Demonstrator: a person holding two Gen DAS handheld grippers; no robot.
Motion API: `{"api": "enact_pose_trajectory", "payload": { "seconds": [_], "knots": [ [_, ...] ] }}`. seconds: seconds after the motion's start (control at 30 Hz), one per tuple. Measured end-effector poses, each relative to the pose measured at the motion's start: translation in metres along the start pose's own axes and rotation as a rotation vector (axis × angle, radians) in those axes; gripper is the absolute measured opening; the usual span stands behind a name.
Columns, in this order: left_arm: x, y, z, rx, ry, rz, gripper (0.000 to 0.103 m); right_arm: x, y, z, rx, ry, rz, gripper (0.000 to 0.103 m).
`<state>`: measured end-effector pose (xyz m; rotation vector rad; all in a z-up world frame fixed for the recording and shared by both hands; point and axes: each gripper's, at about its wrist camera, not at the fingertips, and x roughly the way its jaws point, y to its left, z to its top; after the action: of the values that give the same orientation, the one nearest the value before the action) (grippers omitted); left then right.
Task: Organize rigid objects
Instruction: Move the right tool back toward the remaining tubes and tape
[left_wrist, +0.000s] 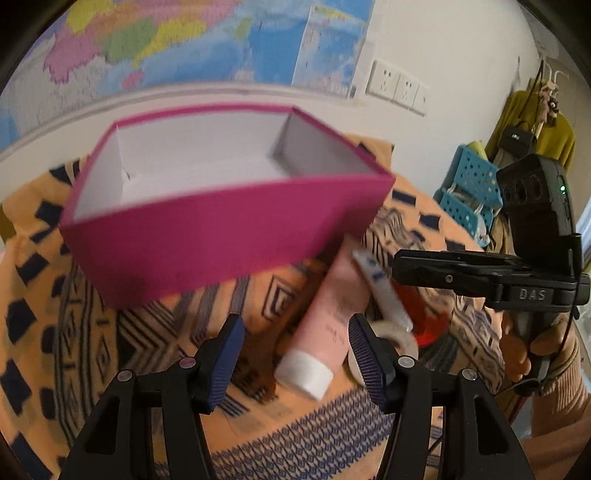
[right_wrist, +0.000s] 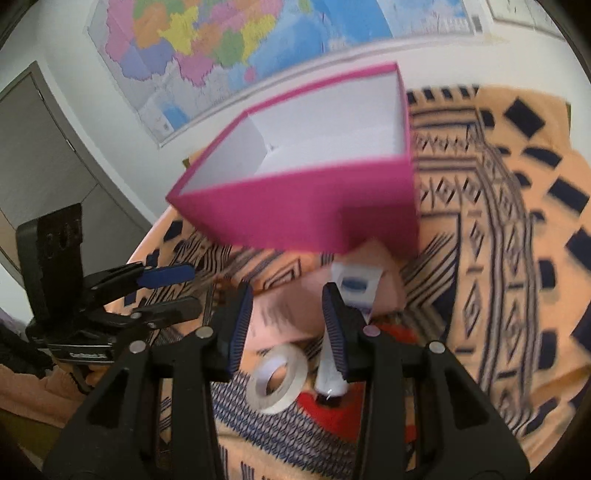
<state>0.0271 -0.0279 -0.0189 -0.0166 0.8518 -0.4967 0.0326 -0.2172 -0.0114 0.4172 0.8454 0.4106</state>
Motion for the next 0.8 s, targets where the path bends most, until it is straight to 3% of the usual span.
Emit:
{"api": "enact_pose_trajectory", "payload": {
  "seconds": [0.37,0.57,0.8],
  "knots": [
    [0.019,-0.003,-0.013,-0.01,0.058,-0.001,0.06,0.029,-0.005,-0.016,0.064,0.066,0.002,0.041],
    [0.026,-0.006,-0.014,0.0,0.075,-0.003,0.06,0.025,-0.012,-0.017,0.072,0.064,-0.121,0.041],
    [0.036,-0.008,-0.015,-0.002,0.101,0.001,0.06,0.019,-0.019,-0.018,0.104,0.051,-0.148,0.041]
  ]
}}
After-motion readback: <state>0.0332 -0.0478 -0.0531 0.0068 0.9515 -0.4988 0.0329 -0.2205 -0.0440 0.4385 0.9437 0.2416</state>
